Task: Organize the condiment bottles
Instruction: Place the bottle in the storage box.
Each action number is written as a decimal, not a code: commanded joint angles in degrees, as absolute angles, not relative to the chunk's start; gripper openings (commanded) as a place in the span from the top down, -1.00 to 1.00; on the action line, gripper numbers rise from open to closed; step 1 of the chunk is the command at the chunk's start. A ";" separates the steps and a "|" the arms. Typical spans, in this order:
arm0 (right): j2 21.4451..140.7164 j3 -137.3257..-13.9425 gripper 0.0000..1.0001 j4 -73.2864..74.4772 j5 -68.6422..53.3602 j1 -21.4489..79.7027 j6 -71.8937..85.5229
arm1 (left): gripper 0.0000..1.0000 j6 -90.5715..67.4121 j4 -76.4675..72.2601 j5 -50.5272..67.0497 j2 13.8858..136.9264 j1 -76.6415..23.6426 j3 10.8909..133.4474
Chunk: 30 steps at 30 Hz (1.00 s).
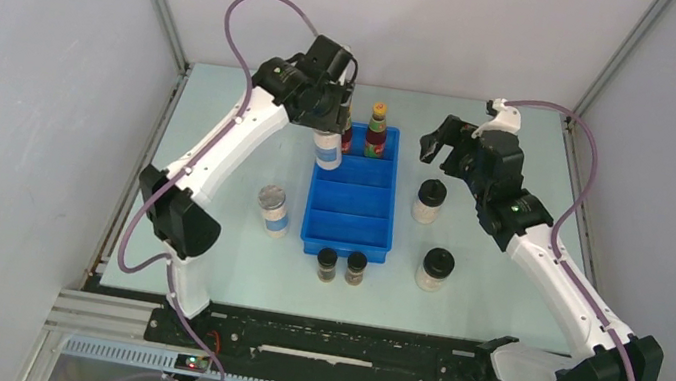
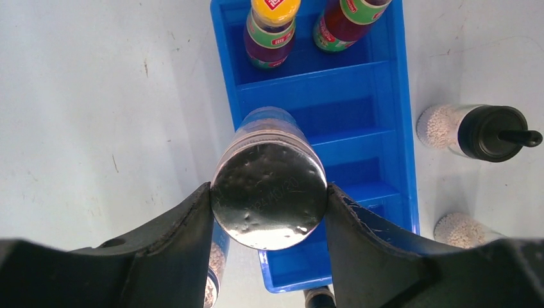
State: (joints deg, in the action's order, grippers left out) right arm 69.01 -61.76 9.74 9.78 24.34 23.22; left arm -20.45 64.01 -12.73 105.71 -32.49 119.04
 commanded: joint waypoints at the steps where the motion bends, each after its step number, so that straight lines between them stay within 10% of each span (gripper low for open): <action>1: 69.15 -61.70 -0.99 8.44 9.99 23.99 24.19 | 1.00 -19.60 61.09 -11.45 106.34 -33.13 124.78; 30: 70.05 -59.88 -0.99 7.23 8.86 22.77 24.56 | 0.99 -19.59 59.51 -11.71 113.00 -33.74 125.42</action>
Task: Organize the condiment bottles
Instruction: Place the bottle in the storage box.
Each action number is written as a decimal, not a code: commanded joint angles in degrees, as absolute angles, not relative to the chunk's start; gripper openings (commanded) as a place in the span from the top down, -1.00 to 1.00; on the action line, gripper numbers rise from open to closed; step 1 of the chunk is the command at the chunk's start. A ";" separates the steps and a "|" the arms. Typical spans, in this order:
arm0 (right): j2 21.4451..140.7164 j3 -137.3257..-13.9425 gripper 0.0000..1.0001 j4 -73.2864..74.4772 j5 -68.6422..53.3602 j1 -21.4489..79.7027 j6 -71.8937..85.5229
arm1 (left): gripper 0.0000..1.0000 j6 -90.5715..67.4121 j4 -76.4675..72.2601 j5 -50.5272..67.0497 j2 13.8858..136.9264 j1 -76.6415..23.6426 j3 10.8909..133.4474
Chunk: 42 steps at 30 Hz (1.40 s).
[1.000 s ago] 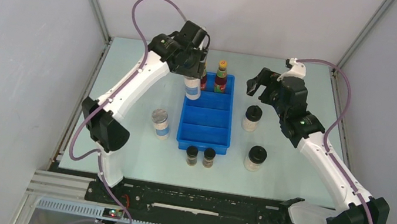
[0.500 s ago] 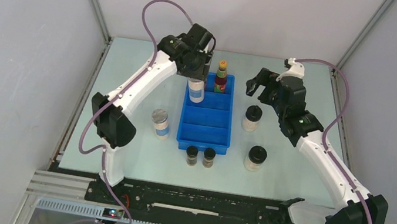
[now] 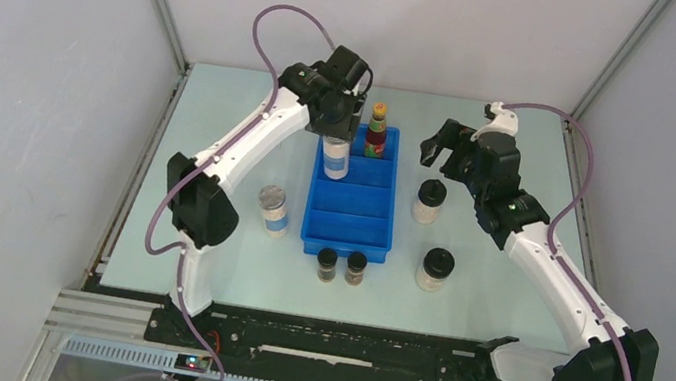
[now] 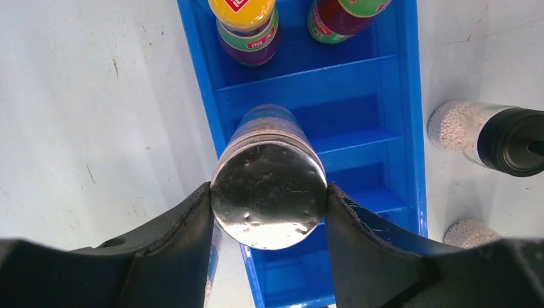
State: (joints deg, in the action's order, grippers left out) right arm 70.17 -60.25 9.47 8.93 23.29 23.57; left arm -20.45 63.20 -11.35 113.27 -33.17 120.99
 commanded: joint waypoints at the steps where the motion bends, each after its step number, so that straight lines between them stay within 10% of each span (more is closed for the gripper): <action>1: 70.01 -59.79 -0.99 7.21 8.77 22.64 24.64 | 0.99 -19.60 59.40 -11.82 113.14 -33.68 125.30; 42: 69.94 -59.24 -0.99 7.29 8.09 22.07 24.22 | 1.00 -21.09 53.92 -14.15 114.95 -32.84 114.66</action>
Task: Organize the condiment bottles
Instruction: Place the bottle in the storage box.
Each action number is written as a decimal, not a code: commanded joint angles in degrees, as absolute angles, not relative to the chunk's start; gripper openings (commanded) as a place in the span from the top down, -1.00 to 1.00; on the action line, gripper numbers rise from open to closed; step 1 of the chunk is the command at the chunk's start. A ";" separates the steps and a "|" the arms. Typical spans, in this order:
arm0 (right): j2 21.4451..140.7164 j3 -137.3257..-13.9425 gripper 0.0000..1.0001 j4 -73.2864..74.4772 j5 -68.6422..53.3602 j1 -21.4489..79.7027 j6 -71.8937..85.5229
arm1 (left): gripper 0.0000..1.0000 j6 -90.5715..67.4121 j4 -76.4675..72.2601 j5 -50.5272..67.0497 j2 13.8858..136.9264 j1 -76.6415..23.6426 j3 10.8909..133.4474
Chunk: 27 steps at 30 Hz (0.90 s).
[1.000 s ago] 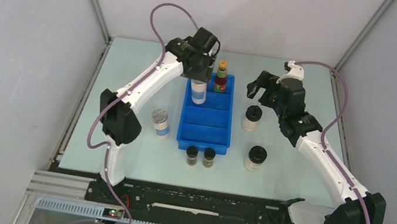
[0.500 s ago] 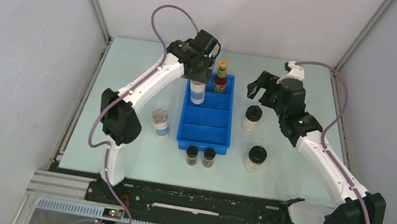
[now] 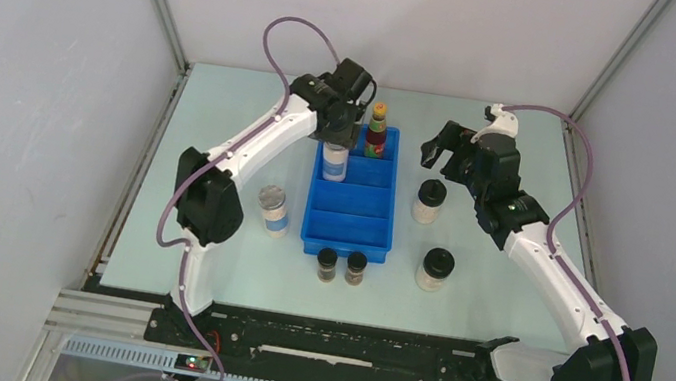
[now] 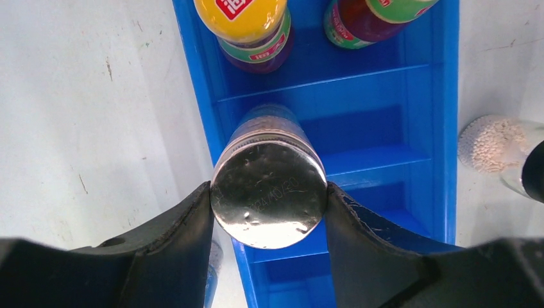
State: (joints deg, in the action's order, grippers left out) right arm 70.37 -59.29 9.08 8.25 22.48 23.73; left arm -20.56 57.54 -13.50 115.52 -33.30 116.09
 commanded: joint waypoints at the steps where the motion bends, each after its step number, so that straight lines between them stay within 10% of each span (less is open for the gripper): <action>1: 69.96 -59.19 -0.99 7.28 8.13 22.02 24.18 | 1.00 -21.15 53.71 -14.11 114.93 -32.80 114.35; 27: 69.93 -58.32 -0.99 7.30 8.02 22.50 24.35 | 1.00 -22.78 48.54 -10.91 114.10 -32.16 107.94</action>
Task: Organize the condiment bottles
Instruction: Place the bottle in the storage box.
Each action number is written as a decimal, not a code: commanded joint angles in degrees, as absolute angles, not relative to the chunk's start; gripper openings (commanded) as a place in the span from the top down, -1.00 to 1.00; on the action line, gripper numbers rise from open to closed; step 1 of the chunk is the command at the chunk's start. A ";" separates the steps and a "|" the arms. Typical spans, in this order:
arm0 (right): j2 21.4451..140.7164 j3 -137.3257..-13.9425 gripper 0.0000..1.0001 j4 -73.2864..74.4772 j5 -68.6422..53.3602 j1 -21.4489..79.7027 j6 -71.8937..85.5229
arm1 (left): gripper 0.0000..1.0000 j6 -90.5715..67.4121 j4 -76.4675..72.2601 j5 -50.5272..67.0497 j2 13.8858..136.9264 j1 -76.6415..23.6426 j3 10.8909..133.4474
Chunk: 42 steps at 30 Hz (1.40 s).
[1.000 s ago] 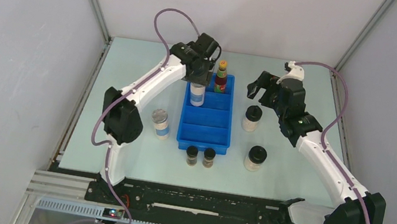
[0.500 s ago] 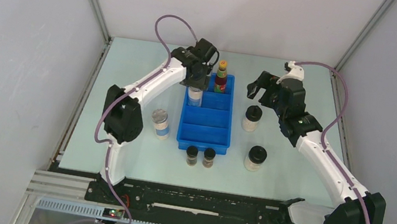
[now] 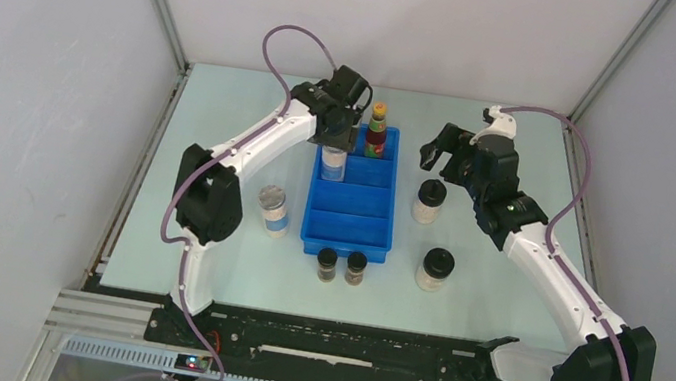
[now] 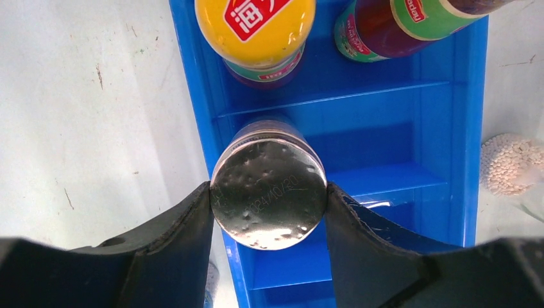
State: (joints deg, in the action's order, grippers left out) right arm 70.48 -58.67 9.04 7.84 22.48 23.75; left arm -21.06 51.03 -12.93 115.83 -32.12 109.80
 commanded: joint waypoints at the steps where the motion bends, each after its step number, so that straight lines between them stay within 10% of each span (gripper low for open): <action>1: 69.88 -58.25 -0.99 7.29 8.00 22.46 24.43 | 0.99 -22.91 48.46 -10.90 114.02 -32.14 107.76; 14: 69.03 -57.80 -0.99 7.35 8.17 22.74 24.52 | 0.96 -23.94 47.90 -10.26 112.48 -32.17 105.68; 34: 68.12 -57.74 -0.99 7.60 8.35 23.37 24.77 | -0.37 -24.74 48.08 -11.98 109.70 -33.11 101.17; 42: 67.95 -57.74 -0.99 7.65 8.53 23.38 24.69 | -0.55 -24.78 48.24 -12.34 109.48 -33.66 100.90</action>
State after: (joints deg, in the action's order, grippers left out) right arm 69.73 -57.87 9.02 7.90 23.07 23.77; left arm -24.01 47.86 -12.82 111.70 -33.01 101.23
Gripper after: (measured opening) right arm 0.993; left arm 0.768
